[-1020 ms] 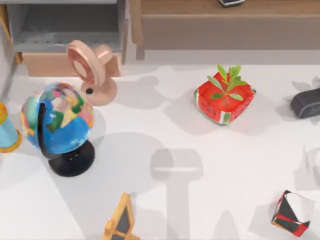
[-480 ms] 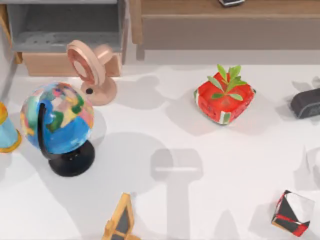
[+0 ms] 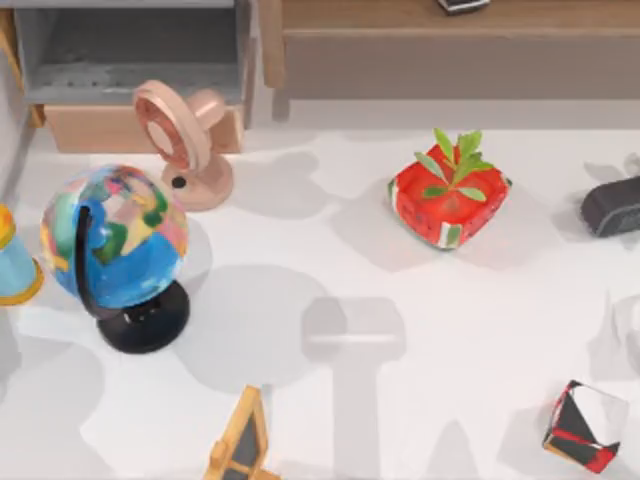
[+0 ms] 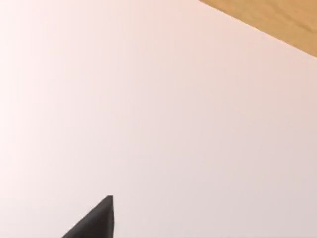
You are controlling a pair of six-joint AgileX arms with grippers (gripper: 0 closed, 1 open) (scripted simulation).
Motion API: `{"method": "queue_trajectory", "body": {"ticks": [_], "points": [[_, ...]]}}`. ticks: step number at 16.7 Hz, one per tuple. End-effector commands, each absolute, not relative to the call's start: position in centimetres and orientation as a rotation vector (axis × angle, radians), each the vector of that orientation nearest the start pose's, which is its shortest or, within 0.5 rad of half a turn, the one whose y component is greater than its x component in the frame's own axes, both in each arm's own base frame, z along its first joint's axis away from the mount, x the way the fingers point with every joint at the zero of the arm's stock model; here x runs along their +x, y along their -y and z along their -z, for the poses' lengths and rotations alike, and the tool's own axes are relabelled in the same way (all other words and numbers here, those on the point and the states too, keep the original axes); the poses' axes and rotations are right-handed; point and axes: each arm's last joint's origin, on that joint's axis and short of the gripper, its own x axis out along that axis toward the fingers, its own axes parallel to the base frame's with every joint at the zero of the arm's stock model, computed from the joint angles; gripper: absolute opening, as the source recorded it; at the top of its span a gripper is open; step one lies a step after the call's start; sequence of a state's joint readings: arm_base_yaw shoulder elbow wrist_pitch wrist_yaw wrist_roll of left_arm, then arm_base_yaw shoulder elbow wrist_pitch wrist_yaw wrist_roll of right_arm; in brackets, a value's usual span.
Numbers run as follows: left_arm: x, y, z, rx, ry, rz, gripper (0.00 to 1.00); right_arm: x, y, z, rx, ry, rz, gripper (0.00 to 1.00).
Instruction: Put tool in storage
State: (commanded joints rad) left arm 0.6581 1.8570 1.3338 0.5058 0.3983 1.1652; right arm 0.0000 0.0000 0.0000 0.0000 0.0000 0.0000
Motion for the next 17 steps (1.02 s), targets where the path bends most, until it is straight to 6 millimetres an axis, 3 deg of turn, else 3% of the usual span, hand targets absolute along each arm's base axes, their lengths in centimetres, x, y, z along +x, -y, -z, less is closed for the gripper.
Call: {"method": "queue_trajectory", "body": {"ticks": [4,9,13,15,17], "points": [[29.5,-27.1,-24.5,1.467,-0.067,-0.352,1.00,10.6,0.1,-16.0,0.000,0.000,0.000,1.00],[24.3,-24.1,-16.8,1.653,-0.043,-0.281,1.00,10.6,0.1,-16.0,0.000,0.000,0.000,1.00],[22.9,-19.8,-11.5,1.617,-0.013,-0.095,1.00,10.6,0.1,-16.0,0.000,0.000,0.000,1.00],[22.9,-18.0,-9.9,1.583,0.008,-0.011,1.00,10.6,0.1,-16.0,0.000,0.000,0.000,1.00],[22.9,-17.5,-9.5,1.571,0.016,0.016,1.00,10.6,0.1,-16.0,0.000,0.000,0.000,1.00]]}}
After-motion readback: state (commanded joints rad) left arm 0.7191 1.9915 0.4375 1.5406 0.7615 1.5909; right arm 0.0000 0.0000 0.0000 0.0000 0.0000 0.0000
